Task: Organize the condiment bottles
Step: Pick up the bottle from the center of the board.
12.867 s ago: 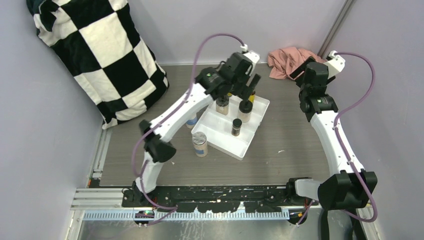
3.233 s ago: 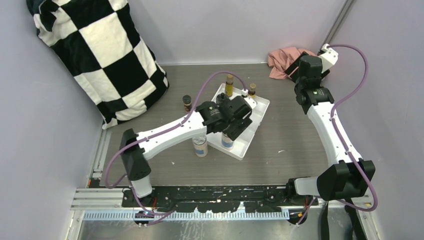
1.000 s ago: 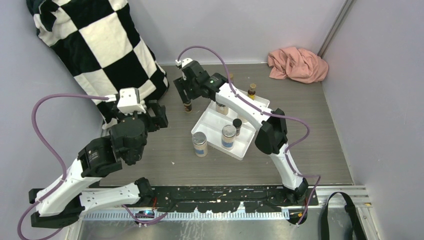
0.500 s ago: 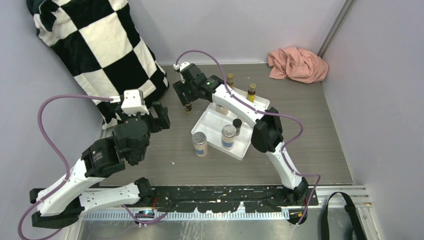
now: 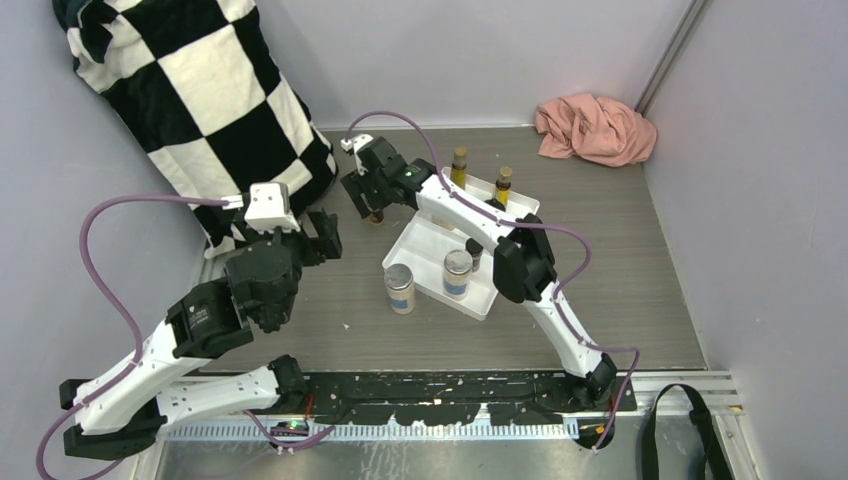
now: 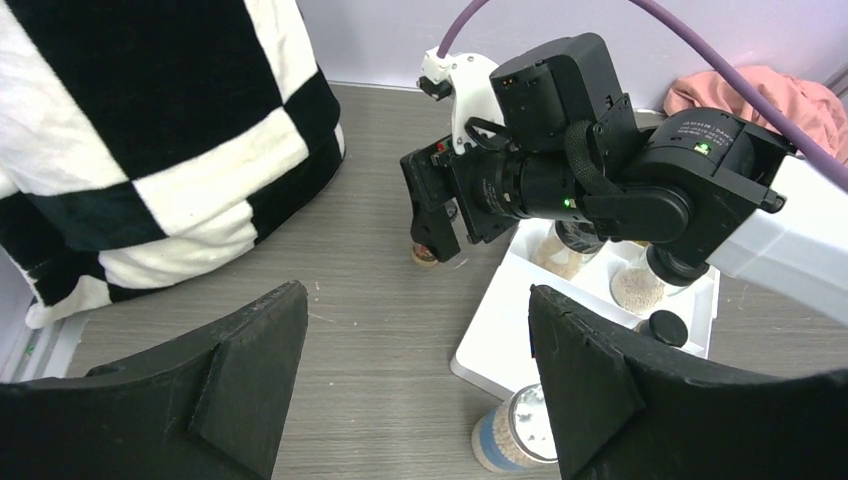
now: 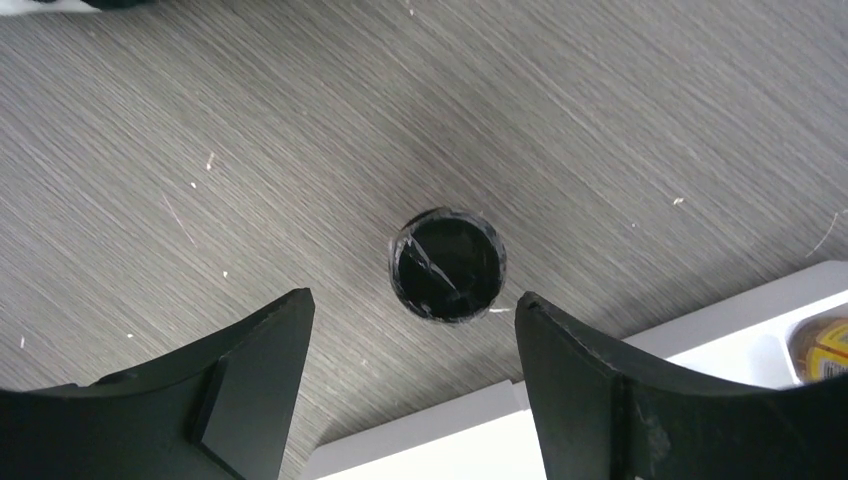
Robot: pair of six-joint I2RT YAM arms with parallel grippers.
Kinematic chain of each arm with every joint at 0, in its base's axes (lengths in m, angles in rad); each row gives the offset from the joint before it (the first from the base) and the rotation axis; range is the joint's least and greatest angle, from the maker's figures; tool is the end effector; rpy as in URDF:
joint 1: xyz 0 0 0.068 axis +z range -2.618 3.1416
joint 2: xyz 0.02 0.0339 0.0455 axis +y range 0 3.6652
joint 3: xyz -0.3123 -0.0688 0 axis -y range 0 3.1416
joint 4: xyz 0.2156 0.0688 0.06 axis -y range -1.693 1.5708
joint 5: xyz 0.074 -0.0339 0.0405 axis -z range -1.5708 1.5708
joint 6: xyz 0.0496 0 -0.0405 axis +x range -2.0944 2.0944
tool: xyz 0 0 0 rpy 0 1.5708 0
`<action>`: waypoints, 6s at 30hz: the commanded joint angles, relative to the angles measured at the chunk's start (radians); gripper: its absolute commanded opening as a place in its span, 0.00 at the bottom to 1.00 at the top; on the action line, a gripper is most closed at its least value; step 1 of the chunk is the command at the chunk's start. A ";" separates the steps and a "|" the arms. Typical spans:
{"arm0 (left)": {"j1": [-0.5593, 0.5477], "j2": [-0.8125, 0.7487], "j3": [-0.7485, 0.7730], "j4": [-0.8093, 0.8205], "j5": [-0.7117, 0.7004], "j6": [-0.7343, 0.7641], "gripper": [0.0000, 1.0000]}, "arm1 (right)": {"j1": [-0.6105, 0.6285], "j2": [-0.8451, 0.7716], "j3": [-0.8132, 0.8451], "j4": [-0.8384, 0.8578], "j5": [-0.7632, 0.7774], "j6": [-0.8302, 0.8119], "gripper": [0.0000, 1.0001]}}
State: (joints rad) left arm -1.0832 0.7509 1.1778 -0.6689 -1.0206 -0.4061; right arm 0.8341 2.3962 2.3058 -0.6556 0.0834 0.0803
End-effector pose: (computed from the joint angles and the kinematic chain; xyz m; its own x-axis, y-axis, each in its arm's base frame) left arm 0.0655 -0.0333 0.4465 -0.1325 -0.1911 -0.9726 0.0238 0.9803 -0.1959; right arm 0.3795 0.4122 0.2818 -0.5104 -0.4438 -0.7366 -0.6582 0.7528 0.0026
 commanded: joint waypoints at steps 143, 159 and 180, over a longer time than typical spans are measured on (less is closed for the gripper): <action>0.004 -0.105 -0.064 0.137 0.037 0.010 0.82 | -0.040 -0.157 -0.147 0.076 -0.024 -0.027 0.67; 0.004 -0.114 -0.062 0.113 0.038 -0.007 0.82 | -0.039 -0.127 -0.133 0.070 -0.038 -0.024 0.59; 0.004 -0.104 -0.071 0.126 0.034 -0.001 0.82 | -0.041 -0.081 -0.115 0.074 -0.061 -0.019 0.61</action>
State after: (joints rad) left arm -1.0832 0.6434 1.0843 -0.5598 -0.9760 -0.3904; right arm 0.7895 2.3173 2.1593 -0.6125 0.0380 0.0551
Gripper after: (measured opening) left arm 0.819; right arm 0.611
